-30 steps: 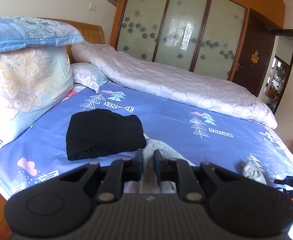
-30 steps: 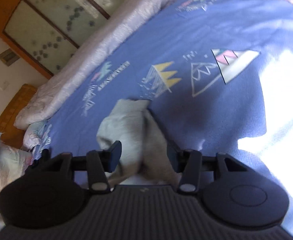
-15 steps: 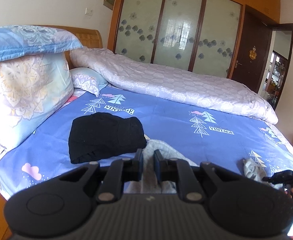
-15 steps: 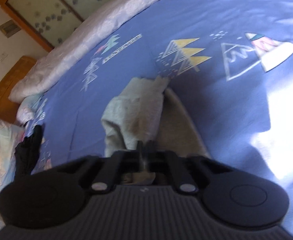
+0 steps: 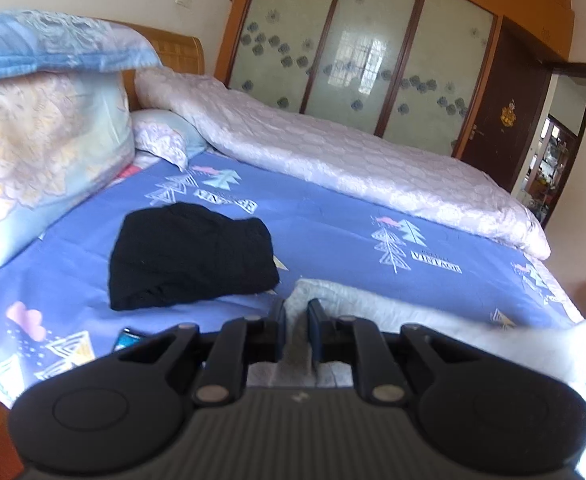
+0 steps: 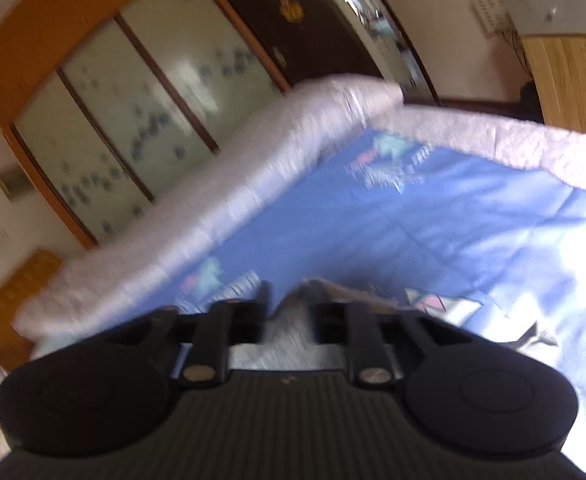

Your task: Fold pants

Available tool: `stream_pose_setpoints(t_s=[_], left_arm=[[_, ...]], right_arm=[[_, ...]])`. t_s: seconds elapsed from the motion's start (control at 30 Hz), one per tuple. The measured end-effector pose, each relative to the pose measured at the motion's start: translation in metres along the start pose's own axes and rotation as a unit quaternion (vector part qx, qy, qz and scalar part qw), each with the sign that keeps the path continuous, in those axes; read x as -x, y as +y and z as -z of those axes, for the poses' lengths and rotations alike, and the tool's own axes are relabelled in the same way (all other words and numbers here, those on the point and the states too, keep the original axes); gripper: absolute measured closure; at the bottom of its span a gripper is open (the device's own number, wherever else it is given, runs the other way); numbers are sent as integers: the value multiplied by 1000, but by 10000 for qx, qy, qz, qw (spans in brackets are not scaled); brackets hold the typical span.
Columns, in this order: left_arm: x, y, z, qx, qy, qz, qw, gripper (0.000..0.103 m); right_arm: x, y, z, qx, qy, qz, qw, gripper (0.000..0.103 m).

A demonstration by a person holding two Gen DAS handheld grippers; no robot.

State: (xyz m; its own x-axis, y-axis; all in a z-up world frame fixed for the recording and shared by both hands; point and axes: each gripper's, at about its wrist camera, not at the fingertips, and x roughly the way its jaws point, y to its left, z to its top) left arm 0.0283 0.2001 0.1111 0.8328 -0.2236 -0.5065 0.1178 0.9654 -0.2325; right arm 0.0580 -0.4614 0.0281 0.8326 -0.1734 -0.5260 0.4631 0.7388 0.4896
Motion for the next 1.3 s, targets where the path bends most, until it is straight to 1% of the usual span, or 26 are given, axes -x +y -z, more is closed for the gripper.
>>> stream_pose_setpoints(t_s=[0.03, 0.07, 0.13, 0.2, 0.23, 0.3, 0.4, 0.53, 0.63, 0.67, 0.7, 0.73, 0.77, 0.8, 0.87, 0.9, 1.0, 1.07, 1.13, 1.23, 1.3], left_arm=[[-3, -2, 2, -3, 26, 28, 10000, 91], [-5, -3, 3, -1, 47, 55, 10000, 91], [-8, -4, 4, -19, 110, 57, 9999, 91], [-11, -4, 3, -79, 156, -8, 9998, 91], [-11, -4, 2, -109, 162, -32, 9998, 91], [-12, -5, -1, -121, 168, -29, 9998, 91], [-11, -8, -3, -185, 165, -52, 9997, 91], [-9, -10, -2, -197, 158, -72, 9997, 91], [-6, -10, -3, -165, 128, -86, 9997, 91], [-6, -11, -3, -177, 114, -111, 9997, 91], [-6, -10, -4, -186, 102, -142, 9997, 91], [-7, -10, -6, -182, 96, -175, 9996, 91], [-9, -9, -8, -167, 90, -195, 9996, 91], [-11, -9, -11, -142, 86, -190, 9997, 91], [-22, -6, -20, -59, 101, -108, 9999, 91], [-30, -6, -26, -45, 106, -56, 9999, 91], [-70, -17, -43, -222, 39, 128, 9997, 91], [-110, -32, -54, -368, 103, 191, 9991, 91], [-161, -47, -62, -438, 312, 245, 9983, 91], [-241, -67, -69, -596, 654, 183, 9959, 91], [-290, -70, -72, -483, 910, 110, 9946, 91]], right_arm=[[-4, -9, 6, -6, 66, 161, 9998, 61], [-1, -23, 14, -208, 72, 150, 9996, 61], [12, -54, 31, -752, 51, -56, 9971, 61], [32, -80, 52, -1062, 107, -76, 9943, 61], [42, -89, 63, -1117, 155, -78, 9936, 61], [64, -103, 85, -1312, 379, -224, 9904, 61], [77, -117, 111, -1770, 631, -410, 9813, 61], [42, -110, 122, -2372, 975, -439, 9656, 60], [13, -106, 132, -2916, 1329, -686, 9448, 61], [9, -102, 133, -2981, 1368, -782, 9414, 75], [9, -98, 134, -2983, 1371, -749, 9416, 97], [13, -96, 129, -2991, 1218, -756, 9434, 97], [21, -95, 122, -3001, 962, -879, 9450, 97], [28, -93, 107, -2973, 664, -1020, 9470, 97], [44, -86, 79, -2733, 295, -1117, 9550, 97], [50, -81, 60, -2550, 95, -1141, 9601, 97], [51, -65, 9, -2178, -291, -1237, 9677, 97], [32, -49, -21, -1860, -389, -1075, 9759, 97], [2, -36, -43, -1535, -357, -771, 9845, 97], [-57, -25, -59, -1101, -223, -253, 9933, 97], [-96, -22, -62, -997, -166, 3, 9949, 97]])
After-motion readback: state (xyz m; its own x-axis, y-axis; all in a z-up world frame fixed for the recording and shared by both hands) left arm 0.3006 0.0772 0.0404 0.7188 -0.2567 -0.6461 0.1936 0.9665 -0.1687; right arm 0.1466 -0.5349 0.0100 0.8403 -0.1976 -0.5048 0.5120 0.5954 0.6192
